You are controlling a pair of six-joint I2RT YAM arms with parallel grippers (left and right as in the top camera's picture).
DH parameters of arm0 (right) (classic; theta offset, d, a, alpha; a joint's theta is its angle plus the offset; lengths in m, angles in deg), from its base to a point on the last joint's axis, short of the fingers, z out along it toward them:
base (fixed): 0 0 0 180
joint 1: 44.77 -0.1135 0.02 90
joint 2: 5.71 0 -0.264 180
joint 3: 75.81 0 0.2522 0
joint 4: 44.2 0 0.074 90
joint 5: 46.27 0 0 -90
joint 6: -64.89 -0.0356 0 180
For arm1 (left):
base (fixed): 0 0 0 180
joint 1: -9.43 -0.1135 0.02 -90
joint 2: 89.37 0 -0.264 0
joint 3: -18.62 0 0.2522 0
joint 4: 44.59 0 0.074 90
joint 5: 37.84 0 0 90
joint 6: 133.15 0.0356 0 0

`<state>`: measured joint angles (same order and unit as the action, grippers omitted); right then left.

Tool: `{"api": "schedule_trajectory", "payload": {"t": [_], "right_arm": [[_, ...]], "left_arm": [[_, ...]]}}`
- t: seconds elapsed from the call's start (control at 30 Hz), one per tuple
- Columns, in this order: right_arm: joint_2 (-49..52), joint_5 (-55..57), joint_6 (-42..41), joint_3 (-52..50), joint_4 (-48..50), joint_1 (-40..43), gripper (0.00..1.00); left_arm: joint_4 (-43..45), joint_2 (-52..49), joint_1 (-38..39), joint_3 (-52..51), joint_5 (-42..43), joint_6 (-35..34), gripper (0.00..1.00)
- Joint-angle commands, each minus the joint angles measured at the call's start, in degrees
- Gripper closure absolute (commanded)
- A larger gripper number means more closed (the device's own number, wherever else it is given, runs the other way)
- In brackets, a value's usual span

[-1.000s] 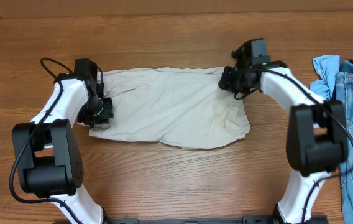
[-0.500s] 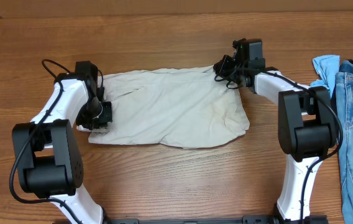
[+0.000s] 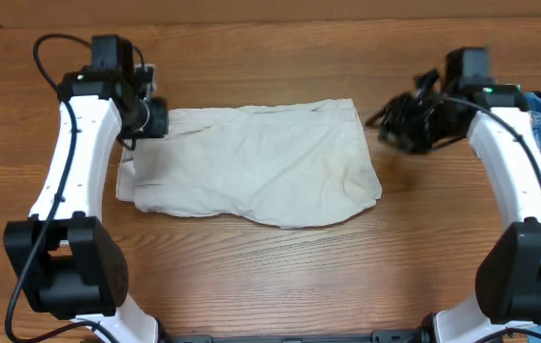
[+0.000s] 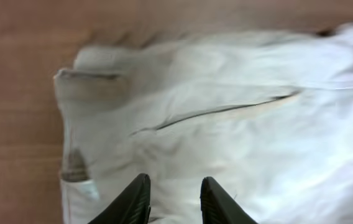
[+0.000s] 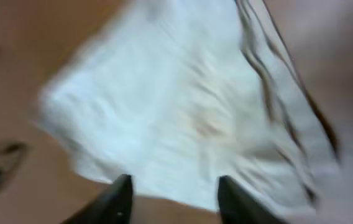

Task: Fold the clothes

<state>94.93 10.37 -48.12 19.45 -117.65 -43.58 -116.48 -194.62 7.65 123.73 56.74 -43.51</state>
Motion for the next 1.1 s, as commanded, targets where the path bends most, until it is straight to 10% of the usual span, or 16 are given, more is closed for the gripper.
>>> {"api": "schedule_trajectory", "payload": {"t": [0.0,0.23,0.53,0.9,1.07], "right_arm": [[1.3,11.8,2.5,-3.4,-3.2,-3.9,0.40],[1.4,17.8,2.0,-17.0,6.9,-7.6,0.39],[1.4,17.2,2.1,-19.7,9.9,-7.6,0.96],[1.4,29.8,-1.0,-19.7,6.6,-7.5,0.96],[1.4,15.8,10.3,-19.6,8.1,-7.6,0.49]], "left_arm": [[0.3,-1.2,2.2,0.2,2.5,3.8,0.67],[5.8,-6.8,5.0,-0.6,5.3,9.4,0.60],[13.2,-20.2,6.2,-0.6,0.2,7.4,0.77],[13.5,-23.7,1.5,-0.6,-4.3,-2.0,0.82],[13.2,-23.7,1.5,-0.6,-3.1,-1.4,0.80]]}}
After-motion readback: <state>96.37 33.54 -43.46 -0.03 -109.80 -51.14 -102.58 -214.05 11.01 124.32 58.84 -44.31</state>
